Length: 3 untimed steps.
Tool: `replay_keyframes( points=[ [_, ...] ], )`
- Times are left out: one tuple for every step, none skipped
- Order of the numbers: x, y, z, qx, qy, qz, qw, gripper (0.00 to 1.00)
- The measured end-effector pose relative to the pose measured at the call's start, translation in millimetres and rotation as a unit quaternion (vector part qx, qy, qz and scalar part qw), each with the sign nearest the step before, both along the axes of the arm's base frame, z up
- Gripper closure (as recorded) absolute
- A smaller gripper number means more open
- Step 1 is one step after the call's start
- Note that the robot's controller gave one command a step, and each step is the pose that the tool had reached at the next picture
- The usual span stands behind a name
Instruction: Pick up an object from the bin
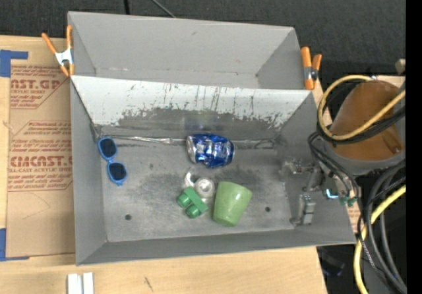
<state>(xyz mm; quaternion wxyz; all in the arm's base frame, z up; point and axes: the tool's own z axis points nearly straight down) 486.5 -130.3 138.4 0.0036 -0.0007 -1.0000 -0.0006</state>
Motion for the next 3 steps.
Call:
replay_keyframes(
  points=[
    [5.1,62.2,-46.6,0.001,-0.0014,0.033,0.9994,0.00],
    [31.3,155.7,-57.8,0.002,-0.0044,0.054,0.9985,0.00],
    [5.3,176.2,-68.0,0.001,-0.0070,0.048,0.9988,0.00]
  ],
)
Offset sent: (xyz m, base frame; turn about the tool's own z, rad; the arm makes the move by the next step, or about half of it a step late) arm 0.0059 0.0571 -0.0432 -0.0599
